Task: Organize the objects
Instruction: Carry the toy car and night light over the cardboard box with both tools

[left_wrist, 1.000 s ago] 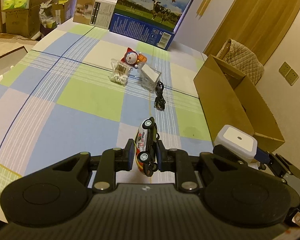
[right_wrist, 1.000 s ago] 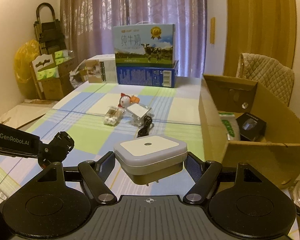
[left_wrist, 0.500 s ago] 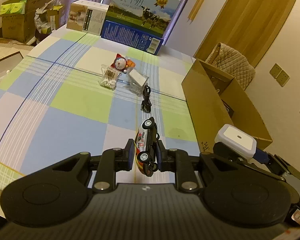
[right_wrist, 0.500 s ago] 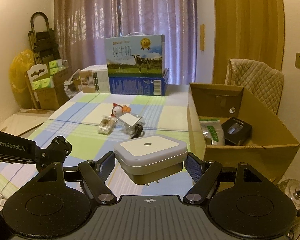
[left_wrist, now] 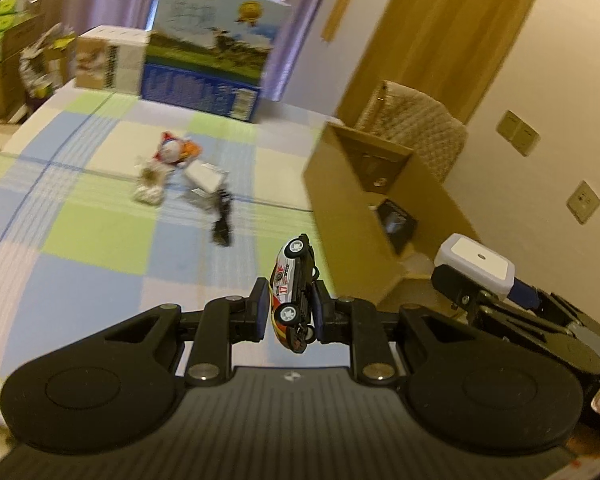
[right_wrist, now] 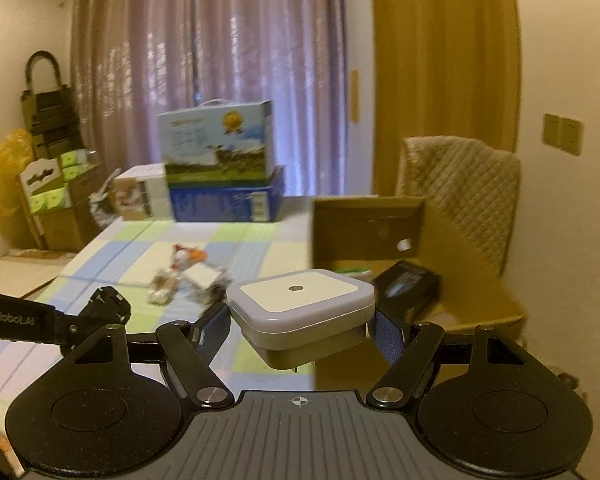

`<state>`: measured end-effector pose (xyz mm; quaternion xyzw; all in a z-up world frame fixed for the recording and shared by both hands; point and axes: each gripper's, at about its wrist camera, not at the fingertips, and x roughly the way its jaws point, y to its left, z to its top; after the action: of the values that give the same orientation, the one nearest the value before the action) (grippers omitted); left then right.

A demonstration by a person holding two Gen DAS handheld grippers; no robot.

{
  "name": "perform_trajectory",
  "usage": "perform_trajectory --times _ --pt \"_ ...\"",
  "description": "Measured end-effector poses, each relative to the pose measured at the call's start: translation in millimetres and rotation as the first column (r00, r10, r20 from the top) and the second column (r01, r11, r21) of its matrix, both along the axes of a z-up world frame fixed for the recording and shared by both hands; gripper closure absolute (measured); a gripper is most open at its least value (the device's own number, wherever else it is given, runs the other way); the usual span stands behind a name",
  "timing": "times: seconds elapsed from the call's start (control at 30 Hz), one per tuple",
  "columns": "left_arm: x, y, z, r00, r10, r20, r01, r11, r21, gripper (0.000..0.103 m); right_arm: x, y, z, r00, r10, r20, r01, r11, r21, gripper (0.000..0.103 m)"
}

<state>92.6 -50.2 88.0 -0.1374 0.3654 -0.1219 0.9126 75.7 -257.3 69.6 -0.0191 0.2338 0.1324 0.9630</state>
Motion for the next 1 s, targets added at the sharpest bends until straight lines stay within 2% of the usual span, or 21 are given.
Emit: perform_trajectory --times 0.3,0.53,0.77,1.0 --pt "31.2 -71.3 21.0 0.991 -0.127 0.037 0.127 0.992 0.016 0.085 29.2 -62.2 21.8 0.996 -0.079 0.037 0.080 0.996 -0.031 0.031" --pt "58.8 -119.7 26.5 0.978 -0.206 0.037 0.205 0.978 0.032 0.085 54.6 -99.6 24.5 0.993 -0.120 0.009 0.120 0.992 -0.025 0.031" --pt "86.2 -154.4 17.6 0.965 -0.262 0.019 0.260 0.964 0.062 0.085 77.7 -121.2 19.7 0.988 -0.149 -0.029 0.148 0.989 -0.007 0.031" --pt "108.9 -163.8 1.4 0.963 -0.269 -0.015 0.270 0.961 0.068 0.085 98.8 -129.8 11.8 0.987 -0.151 -0.055 0.151 0.989 0.002 0.031"
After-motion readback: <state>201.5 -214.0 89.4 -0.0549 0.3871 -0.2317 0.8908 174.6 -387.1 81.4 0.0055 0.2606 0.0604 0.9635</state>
